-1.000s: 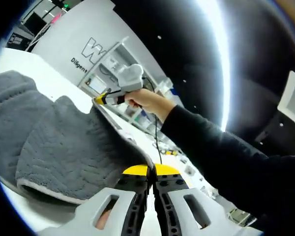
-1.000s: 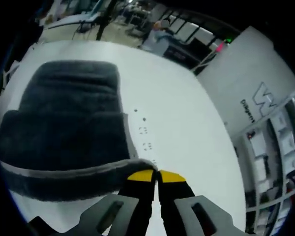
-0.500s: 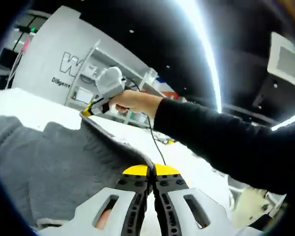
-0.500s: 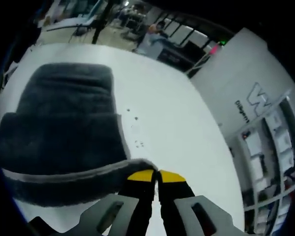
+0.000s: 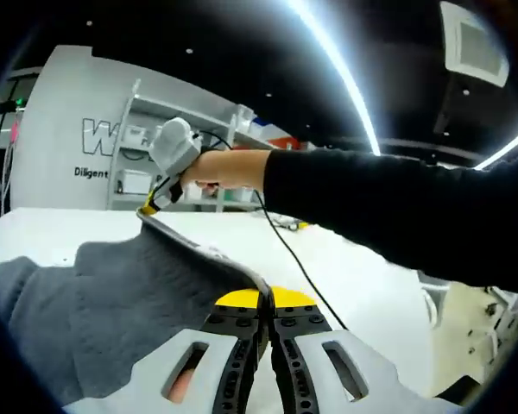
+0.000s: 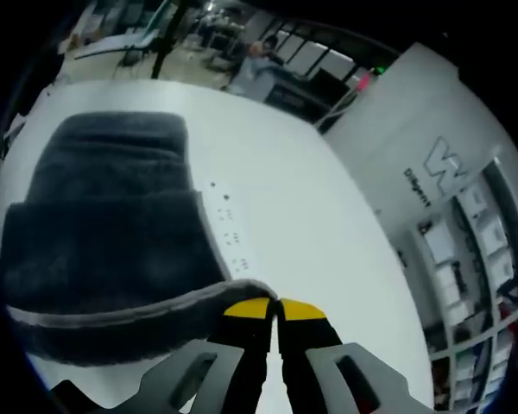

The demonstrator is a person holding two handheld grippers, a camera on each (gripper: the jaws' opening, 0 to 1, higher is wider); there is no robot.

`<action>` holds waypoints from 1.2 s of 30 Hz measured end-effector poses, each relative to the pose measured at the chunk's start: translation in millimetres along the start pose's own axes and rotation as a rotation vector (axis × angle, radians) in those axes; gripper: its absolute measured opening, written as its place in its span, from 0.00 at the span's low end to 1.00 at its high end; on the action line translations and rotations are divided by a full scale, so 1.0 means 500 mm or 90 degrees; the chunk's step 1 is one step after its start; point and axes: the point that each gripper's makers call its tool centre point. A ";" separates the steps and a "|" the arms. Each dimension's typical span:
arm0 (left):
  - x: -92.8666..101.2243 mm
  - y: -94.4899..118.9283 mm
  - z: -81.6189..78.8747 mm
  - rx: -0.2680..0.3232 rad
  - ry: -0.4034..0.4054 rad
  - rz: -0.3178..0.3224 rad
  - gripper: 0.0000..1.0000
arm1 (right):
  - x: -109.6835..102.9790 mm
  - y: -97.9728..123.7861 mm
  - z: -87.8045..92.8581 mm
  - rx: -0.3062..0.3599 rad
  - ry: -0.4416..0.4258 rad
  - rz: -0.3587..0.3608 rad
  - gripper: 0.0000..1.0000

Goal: Open the folded towel by lifting each exposed corner and separating the folded layers until the towel lies flat within the target outline without major curled edges

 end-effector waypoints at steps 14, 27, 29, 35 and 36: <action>0.015 -0.028 -0.004 0.004 -0.009 0.012 0.01 | 0.007 0.027 0.066 -0.019 -0.014 0.020 0.00; 0.056 -0.060 -0.023 0.016 -0.032 0.032 0.01 | 0.014 0.054 0.114 -0.026 -0.002 0.056 0.00; 0.062 -0.063 -0.022 0.016 -0.033 0.036 0.01 | 0.012 0.058 0.122 -0.028 0.000 0.056 0.00; 0.075 -0.076 -0.019 0.014 -0.028 0.044 0.01 | 0.020 0.070 0.143 -0.031 -0.013 0.061 0.00; 0.079 -0.079 -0.020 0.014 -0.026 0.045 0.01 | 0.022 0.070 0.146 -0.033 -0.014 0.061 0.00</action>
Point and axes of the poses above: the point that each gripper's makers call its tool centre point, and the gripper's own axes: y roughly backward along the fingers, x roughly to its right, z roughly out of its underside, and after that the axes turned 2 degrees about -x, right-handed
